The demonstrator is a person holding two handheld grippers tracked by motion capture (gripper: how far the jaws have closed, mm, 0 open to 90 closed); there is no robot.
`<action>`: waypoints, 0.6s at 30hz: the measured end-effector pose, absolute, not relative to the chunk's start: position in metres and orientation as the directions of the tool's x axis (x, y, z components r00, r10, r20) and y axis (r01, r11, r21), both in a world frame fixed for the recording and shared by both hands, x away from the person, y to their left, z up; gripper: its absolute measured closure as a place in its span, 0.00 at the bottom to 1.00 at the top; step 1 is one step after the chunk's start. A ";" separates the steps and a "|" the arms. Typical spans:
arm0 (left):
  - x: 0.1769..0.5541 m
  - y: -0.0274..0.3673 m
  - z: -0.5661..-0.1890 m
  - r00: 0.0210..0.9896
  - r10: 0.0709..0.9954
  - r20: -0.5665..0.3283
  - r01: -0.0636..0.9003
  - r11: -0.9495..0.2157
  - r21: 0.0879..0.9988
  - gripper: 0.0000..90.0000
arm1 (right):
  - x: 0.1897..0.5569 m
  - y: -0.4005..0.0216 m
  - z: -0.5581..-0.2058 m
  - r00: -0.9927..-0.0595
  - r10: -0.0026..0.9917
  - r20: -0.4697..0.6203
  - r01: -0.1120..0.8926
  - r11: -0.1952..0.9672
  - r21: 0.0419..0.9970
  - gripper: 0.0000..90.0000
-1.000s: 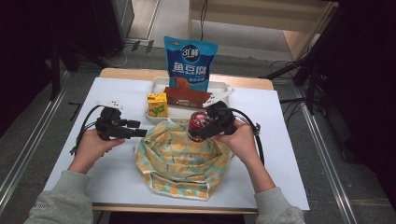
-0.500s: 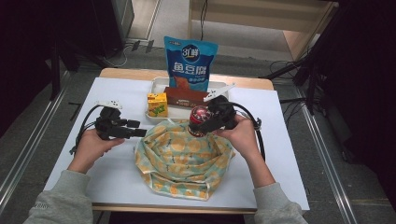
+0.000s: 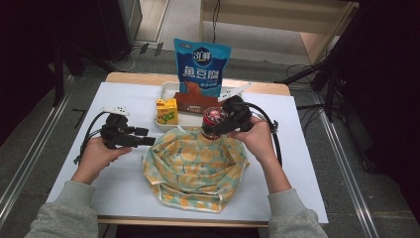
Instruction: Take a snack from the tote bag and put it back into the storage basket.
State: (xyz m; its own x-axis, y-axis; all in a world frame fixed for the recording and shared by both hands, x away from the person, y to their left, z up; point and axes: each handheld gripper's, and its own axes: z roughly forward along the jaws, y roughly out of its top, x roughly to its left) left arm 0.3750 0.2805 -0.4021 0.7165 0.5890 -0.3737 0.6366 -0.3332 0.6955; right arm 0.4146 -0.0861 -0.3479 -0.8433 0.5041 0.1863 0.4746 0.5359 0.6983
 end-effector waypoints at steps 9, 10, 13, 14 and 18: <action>0.375 0.280 -0.403 0.718 0.586 -0.375 0.637 -0.336 0.694 0.40 | 0.426 -0.091 -0.350 -0.832 0.523 0.186 0.488 0.528 0.695 0.29; 0.375 0.280 -0.403 0.721 0.584 -0.374 0.635 -0.340 0.694 0.40 | 0.428 -0.092 -0.351 -0.831 0.525 0.184 0.487 0.528 0.695 0.29; 0.376 0.279 -0.403 0.721 0.583 -0.374 0.635 -0.341 0.693 0.40 | 0.432 -0.094 -0.352 -0.827 0.532 0.183 0.492 0.524 0.695 0.29; 0.376 0.280 -0.403 0.720 0.584 -0.374 0.636 -0.341 0.692 0.40 | 0.434 -0.095 -0.352 -0.825 0.535 0.182 0.493 0.524 0.694 0.29; 0.377 0.281 -0.404 0.719 0.586 -0.374 0.637 -0.341 0.691 0.40 | 0.439 -0.098 -0.352 -0.820 0.542 0.184 0.498 0.518 0.695 0.29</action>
State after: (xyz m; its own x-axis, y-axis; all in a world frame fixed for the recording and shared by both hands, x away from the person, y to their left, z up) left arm 0.3766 0.2809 -0.4037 0.7191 0.5857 -0.3740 0.6371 -0.3407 0.6914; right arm 0.4390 -0.0975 -0.3525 -0.8200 0.5420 0.1839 0.4985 0.5184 0.6948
